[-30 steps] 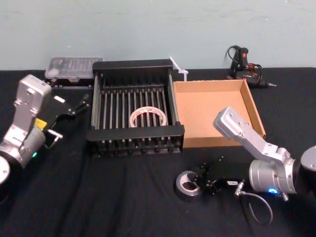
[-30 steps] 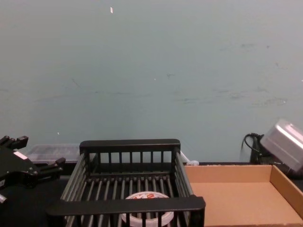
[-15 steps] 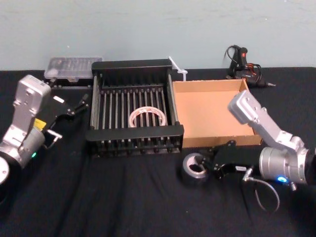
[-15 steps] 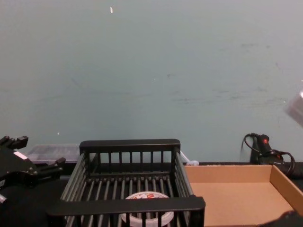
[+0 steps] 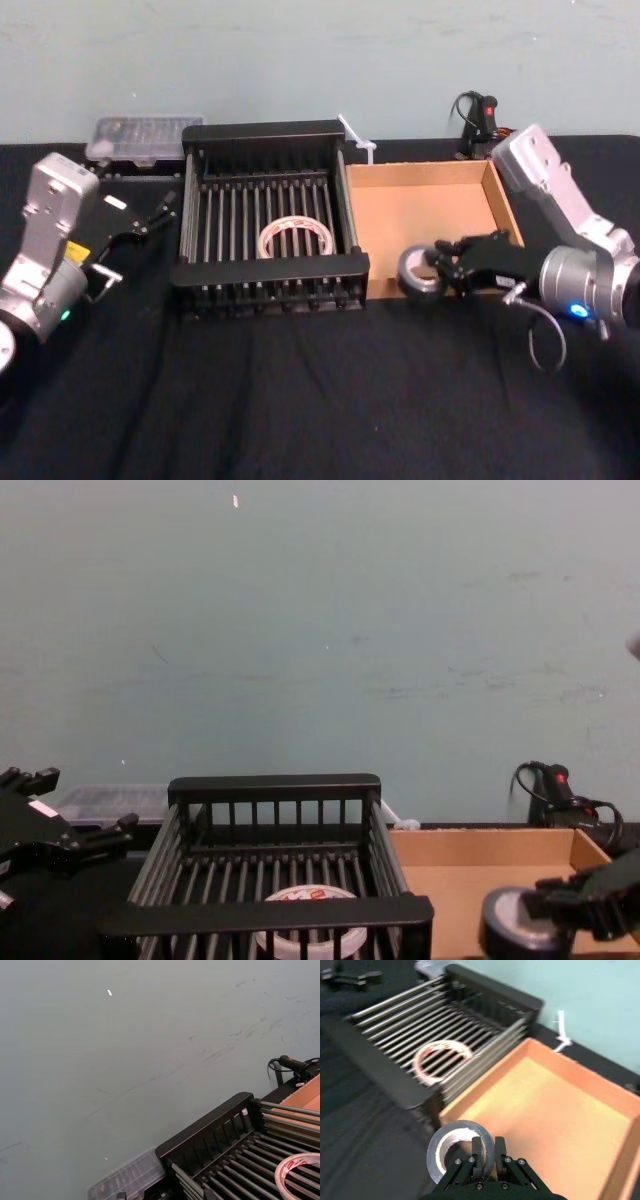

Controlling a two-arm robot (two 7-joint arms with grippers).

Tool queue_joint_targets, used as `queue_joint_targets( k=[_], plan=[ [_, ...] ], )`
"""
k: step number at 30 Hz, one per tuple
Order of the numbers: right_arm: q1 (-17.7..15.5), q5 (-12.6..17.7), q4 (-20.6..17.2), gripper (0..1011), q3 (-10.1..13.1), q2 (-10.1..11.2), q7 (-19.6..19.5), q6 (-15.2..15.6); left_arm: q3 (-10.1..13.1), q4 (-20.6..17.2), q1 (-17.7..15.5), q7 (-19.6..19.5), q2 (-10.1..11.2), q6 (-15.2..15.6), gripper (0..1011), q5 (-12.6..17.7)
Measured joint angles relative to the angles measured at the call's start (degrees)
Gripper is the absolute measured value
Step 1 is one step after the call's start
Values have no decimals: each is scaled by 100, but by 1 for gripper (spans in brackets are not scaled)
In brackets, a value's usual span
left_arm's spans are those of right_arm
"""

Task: Pick up the white tape and place it into the black box , Pick up the silver tape and place it into the brown box.

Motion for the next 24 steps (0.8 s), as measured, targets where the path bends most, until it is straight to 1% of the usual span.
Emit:
queue_joint_targets(
  k=[2, 5, 9, 15, 24],
  plan=[
    [47, -31, 68, 158, 32, -59, -62, 29, 0, 0, 0, 0, 0, 0, 1001, 0],
    [183, -127, 258, 158, 94, -211, -198, 94, 0, 0, 0, 0, 0, 0, 1001, 0],
    [330, -223, 468, 158, 122, -345, -271, 132, 0, 0, 0, 0, 0, 0, 1001, 0],
    [581, -360, 854, 158, 129, -555, -286, 144, 0, 0, 0, 0, 0, 0, 1001, 0],
    [800, -476, 1278, 158, 164, -798, -269, 114, 0, 0, 0, 0, 0, 0, 1001, 0]
  ],
)
